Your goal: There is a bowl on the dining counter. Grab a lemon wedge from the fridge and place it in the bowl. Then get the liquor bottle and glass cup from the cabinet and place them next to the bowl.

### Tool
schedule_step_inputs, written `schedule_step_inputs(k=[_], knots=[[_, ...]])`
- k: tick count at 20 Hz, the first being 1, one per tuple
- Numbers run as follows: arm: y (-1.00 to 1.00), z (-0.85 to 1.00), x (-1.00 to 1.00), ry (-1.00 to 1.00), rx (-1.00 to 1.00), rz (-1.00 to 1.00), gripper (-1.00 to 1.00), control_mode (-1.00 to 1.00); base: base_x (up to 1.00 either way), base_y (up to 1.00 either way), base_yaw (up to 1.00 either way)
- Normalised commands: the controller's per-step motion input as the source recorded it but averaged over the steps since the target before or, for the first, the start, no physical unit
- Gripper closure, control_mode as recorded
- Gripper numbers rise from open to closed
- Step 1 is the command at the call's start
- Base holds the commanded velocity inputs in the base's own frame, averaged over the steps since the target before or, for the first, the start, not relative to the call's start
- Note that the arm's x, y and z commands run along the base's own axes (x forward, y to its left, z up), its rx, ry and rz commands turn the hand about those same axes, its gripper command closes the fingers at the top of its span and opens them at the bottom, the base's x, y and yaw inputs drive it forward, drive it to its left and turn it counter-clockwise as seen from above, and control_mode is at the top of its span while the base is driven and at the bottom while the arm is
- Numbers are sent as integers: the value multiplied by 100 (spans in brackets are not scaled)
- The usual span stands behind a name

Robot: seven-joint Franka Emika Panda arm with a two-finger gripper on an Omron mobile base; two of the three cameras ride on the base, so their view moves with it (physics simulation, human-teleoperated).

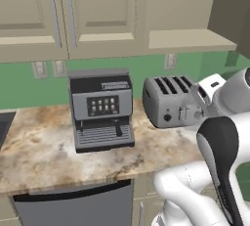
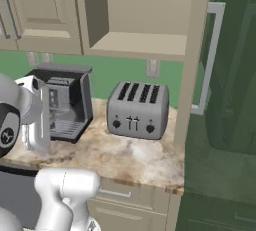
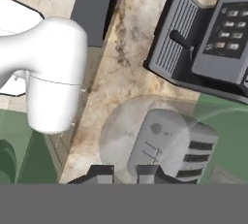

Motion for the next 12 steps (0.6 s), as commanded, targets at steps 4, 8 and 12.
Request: schedule_step_inputs(k=[4,8,12], knots=[[0,0,0,0,0,0,100,100,-100,0,0],[0,0,0,0,0,0,100,100,-100,0,0],[0,0,0,0,0,0,100,100,-100,0,0]])
